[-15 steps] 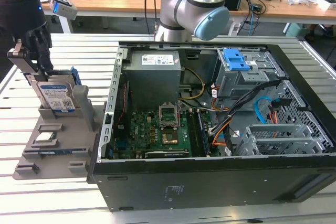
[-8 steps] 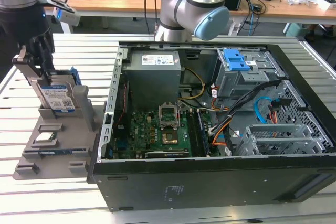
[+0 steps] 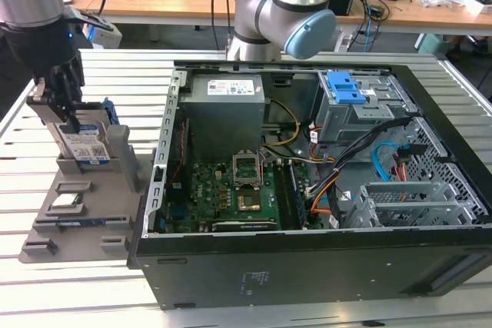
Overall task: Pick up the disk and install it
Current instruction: 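Pick up the disk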
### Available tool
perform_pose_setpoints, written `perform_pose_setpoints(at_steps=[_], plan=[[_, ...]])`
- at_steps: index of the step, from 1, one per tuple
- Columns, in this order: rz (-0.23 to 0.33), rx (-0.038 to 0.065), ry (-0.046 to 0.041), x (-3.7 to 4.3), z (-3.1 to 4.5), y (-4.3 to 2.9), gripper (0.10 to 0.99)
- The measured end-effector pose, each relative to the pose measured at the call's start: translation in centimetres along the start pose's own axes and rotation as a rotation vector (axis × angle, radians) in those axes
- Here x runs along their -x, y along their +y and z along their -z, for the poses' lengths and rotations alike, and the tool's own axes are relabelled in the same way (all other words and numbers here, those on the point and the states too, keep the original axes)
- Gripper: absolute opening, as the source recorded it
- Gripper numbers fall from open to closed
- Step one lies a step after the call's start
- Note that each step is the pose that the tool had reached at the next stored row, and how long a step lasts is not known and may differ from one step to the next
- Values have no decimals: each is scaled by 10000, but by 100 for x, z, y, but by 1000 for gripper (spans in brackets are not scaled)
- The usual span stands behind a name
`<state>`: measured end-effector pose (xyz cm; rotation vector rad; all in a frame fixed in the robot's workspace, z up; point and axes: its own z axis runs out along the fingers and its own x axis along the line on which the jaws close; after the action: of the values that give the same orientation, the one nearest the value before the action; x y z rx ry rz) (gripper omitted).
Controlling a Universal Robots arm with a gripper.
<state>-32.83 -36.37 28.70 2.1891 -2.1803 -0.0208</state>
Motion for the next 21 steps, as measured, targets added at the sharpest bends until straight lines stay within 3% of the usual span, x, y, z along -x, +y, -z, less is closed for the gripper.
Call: perform_pose_setpoints(at_steps=[10,14,21], plan=[[0,0,8,0,-22,-6,482],[0,0,10,0,-22,-6,361],[-1,0,21,1,-22,-6,361]])
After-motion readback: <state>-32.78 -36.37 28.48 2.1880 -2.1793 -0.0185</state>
